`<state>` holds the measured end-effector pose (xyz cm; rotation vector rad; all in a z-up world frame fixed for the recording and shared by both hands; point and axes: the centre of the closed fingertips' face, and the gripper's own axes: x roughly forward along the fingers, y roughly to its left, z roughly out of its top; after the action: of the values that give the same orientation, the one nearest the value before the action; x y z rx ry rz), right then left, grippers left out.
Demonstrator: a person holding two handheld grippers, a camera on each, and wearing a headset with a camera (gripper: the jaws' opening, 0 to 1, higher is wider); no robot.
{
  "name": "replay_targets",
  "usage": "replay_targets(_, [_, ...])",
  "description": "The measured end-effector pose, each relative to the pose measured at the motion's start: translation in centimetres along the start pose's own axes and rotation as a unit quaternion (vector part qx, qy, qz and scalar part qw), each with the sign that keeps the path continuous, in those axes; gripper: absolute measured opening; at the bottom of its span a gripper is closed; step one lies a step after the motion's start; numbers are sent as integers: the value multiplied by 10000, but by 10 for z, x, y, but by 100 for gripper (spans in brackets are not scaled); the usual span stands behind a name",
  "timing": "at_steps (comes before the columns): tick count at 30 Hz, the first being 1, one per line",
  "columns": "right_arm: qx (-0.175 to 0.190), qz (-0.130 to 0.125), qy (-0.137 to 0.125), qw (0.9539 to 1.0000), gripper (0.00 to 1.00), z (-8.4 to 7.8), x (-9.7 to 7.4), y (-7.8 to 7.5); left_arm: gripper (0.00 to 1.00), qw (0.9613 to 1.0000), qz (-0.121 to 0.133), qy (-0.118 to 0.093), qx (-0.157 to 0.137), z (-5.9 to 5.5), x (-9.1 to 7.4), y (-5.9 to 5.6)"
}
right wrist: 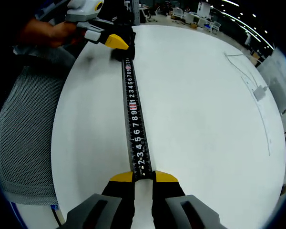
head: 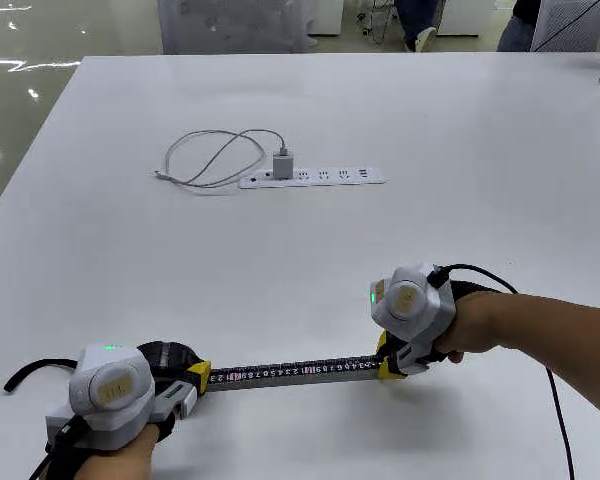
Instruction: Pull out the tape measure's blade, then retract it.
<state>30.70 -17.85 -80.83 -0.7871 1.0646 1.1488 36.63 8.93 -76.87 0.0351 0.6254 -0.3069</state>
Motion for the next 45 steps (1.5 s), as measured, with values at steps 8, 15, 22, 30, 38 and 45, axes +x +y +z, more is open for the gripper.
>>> replay_targets(8, [253, -21, -7, 9997, 9, 2, 0, 0, 59, 9999, -54, -97, 5, -1, -1, 0])
replay_targets(15, [198, -27, 136, 9997, 10, 4, 1, 0, 59, 9999, -116, -96, -4, -1, -1, 0])
replay_targets(22, [219, 1, 69, 9997, 9, 4, 1, 0, 59, 9999, -120, -71, -4, -2, -1, 1])
replay_targets(30, [-23, 25, 2, 10000, 9, 6, 2, 1, 59, 9999, -138, -22, -2, -2, -1, 1])
replay_targets(38, [-111, 9, 49, 9999, 9, 8, 3, 2, 59, 9999, -144, -8, -6, -2, -1, 1])
replay_targets(45, [113, -37, 24, 9999, 10, 10, 3, 1, 59, 9999, -146, -6, -7, -2, 0, 1])
